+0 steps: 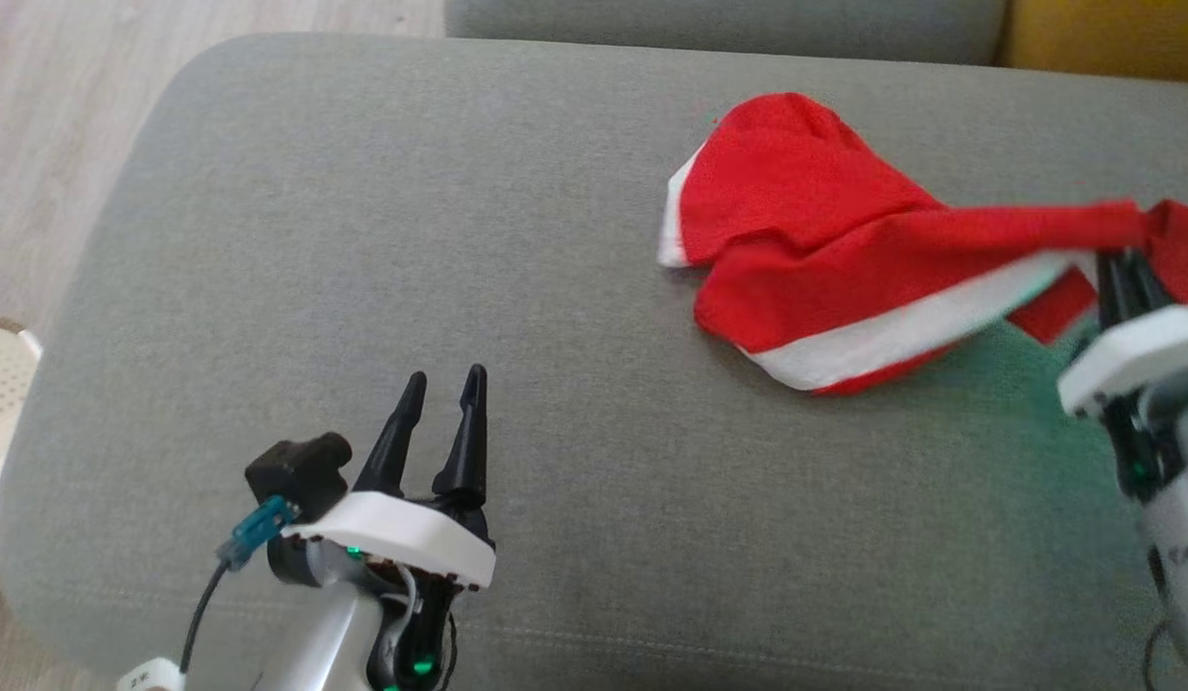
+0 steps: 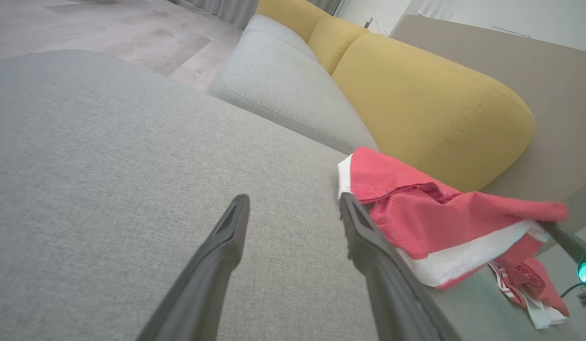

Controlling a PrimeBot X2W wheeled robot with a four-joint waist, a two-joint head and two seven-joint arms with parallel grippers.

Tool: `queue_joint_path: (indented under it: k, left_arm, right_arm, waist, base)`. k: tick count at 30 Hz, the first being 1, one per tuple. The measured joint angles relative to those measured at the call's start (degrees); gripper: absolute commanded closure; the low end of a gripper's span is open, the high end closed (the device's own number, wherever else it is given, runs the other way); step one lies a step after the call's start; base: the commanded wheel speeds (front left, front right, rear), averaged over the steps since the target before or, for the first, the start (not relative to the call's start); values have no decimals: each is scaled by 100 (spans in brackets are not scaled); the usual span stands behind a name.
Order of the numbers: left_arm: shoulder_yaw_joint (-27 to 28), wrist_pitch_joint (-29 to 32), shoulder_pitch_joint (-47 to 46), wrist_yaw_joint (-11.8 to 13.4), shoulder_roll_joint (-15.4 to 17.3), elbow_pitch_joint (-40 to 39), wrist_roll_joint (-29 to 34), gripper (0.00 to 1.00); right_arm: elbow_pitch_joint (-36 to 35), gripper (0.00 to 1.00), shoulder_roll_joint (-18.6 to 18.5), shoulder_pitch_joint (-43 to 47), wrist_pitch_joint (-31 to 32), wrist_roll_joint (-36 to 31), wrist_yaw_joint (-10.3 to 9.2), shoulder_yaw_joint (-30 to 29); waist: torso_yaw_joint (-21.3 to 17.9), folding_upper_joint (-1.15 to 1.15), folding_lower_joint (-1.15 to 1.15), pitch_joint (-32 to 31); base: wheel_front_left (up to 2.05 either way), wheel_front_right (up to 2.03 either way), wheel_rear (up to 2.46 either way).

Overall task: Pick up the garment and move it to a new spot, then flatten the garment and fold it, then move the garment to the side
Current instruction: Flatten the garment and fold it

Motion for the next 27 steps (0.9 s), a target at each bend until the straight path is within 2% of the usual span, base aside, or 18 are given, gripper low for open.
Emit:
queue_joint_path:
  k: [10,11,12,18,23,27]
  left_arm:
    - [-44,1,-26,-7,1,32,3,0]
    - [-45,1,-40,-7,1,34,5,0]
    - [-46,1,-60,-7,0,34,23,0]
    - [-44,1,-91,-8,1,45,53,0]
    - [-40,1,-91,-33,1,45,54,0]
    - [-34,1,-90,-51,2,32,54,0]
  right_arm:
    - [1073,100,140,441,91,-213,0,-1159]
    - [1171,84,146,441,91,-270,0,-1265]
    - [1244,0,164,441,83,-324,0,-1323]
    - [1088,0,591,437,-146,-450,0,-1427]
    - [-63,0,828,542,-288,-433,0,-1232]
    - [-1156,0,1006,1269,-321,-450,0,-1081]
  waist:
    - [-357,0,0,77]
    - [-383,0,0,82]
    - [-406,0,0,87]
    - [-519,0,0,88]
    - [-603,0,0,36]
    - [-681,0,0,-12]
  base:
    - [0,0,0]
    - [0,0,0]
    - [0,0,0]
    - [0,0,0]
    - [0,0,0]
    - [0,0,0]
